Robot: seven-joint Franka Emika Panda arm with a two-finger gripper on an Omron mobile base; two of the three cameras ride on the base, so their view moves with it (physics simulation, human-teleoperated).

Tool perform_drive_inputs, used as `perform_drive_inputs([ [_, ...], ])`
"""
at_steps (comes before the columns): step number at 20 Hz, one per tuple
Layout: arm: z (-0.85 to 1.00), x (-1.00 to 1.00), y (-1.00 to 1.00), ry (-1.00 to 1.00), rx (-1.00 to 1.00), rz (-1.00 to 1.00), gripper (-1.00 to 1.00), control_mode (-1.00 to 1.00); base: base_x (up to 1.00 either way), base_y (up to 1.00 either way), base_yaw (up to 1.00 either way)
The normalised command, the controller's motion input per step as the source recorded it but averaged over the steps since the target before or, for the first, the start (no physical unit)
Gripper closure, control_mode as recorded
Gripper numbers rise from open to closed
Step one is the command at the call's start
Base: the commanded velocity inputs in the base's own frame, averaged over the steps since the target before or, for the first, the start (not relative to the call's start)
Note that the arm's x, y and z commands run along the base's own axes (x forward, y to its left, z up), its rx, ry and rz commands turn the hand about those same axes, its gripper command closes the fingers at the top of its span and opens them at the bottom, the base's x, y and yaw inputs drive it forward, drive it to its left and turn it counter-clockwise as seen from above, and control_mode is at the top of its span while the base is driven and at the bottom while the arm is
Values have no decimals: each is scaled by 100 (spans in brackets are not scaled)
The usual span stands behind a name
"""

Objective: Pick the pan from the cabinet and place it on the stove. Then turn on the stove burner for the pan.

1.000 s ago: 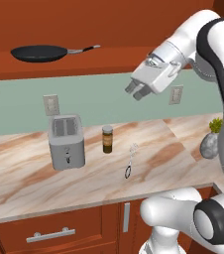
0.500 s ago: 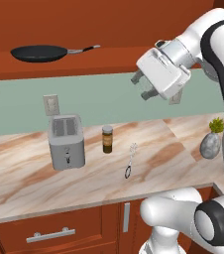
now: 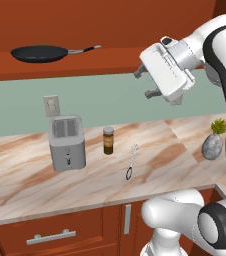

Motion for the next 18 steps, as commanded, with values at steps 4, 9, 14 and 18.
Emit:
perform_drive_inputs([
  [4, 5, 34, -3, -9, 9, 2, -100, -100, 0, 0, 0],
  [9, 14, 34, -1, -2, 3, 0, -100, -100, 0, 0, 0],
  [14, 22, 39, 0, 0, 0, 0, -100, -100, 0, 0, 0],
  [18, 16, 42, 0, 0, 0, 0, -100, -100, 0, 0, 0],
])
